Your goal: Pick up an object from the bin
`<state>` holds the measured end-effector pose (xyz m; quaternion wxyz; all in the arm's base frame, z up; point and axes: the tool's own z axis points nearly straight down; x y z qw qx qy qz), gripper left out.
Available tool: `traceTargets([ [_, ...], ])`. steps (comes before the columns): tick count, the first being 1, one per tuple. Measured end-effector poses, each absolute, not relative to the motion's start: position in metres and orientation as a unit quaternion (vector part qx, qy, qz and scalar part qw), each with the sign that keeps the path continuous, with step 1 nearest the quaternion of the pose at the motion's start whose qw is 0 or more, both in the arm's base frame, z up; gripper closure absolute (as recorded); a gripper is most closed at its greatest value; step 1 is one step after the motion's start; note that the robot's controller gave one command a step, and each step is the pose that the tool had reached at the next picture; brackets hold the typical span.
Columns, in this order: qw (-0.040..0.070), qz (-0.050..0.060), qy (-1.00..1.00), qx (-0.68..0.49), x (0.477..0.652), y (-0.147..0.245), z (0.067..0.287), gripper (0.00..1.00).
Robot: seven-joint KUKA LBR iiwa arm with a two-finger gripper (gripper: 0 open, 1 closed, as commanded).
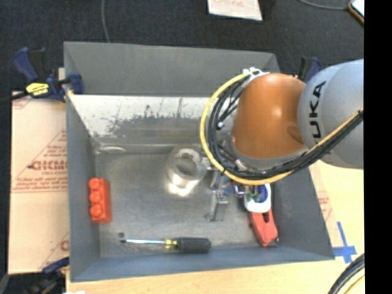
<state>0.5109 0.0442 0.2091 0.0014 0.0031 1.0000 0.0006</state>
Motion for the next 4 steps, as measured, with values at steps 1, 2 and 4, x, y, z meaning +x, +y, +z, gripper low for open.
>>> traceTargets([
  [1,0.001,0.001,1.0,0.003,0.511,0.044,0.209,0.0],
  [2,0.001,0.0,1.0,0.018,0.511,0.044,0.209,0.0],
  [4,0.003,0.001,1.0,0.002,0.514,0.044,0.184,0.0],
])
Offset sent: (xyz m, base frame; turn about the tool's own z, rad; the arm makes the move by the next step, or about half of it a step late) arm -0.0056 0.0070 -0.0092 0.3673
